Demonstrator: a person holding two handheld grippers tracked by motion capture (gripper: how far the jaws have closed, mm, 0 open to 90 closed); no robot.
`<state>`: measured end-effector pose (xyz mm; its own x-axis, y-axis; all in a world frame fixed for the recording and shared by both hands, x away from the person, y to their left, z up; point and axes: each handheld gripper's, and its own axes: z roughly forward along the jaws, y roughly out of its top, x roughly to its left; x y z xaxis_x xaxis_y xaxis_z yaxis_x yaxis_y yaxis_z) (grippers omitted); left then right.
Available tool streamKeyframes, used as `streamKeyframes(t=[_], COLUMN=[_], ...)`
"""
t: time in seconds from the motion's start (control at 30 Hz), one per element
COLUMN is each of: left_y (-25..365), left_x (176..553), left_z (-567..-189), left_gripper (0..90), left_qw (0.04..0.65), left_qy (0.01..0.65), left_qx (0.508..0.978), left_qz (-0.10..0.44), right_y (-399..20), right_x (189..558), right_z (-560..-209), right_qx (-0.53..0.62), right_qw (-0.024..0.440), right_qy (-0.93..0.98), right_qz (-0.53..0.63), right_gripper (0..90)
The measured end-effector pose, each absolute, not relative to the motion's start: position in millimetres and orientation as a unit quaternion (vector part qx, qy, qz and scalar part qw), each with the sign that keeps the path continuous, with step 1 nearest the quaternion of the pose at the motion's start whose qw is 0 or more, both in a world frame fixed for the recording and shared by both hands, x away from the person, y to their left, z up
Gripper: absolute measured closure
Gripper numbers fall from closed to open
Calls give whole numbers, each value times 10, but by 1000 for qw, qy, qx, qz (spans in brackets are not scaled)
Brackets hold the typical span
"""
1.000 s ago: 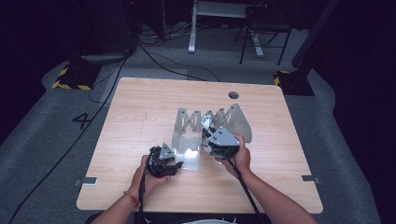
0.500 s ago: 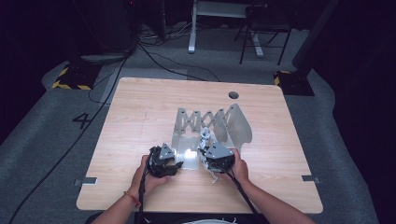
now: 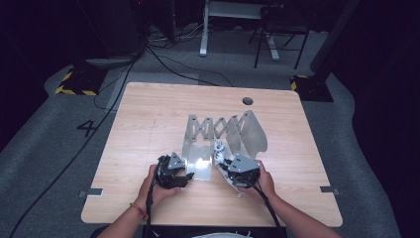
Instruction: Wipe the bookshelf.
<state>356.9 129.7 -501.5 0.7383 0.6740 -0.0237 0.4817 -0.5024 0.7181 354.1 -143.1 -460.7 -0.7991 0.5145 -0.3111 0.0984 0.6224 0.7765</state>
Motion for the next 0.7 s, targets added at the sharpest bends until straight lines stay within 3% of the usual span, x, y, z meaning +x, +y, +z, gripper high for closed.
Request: streamKeyframes(t=[0.33,0.5,0.7], left_y=[1307,1343,1464], left_x=[3567,3507,3344], left_z=[-5007,-4974,-4849], left_gripper=[380,340,304], left_qw=[360,342,365], left_qy=[337,339,343], left_qx=[860,867,857], left_qz=[131,128,123], right_y=[-1628,-1578,-1391], right_x=[3525,3466,3314], right_z=[-4504,-4540,-4637], right_qx=[178,151,97], right_qw=[252,227,187], right_qy=[857,868,892], right_qz=[412,415,399], right_gripper=[813,810,782])
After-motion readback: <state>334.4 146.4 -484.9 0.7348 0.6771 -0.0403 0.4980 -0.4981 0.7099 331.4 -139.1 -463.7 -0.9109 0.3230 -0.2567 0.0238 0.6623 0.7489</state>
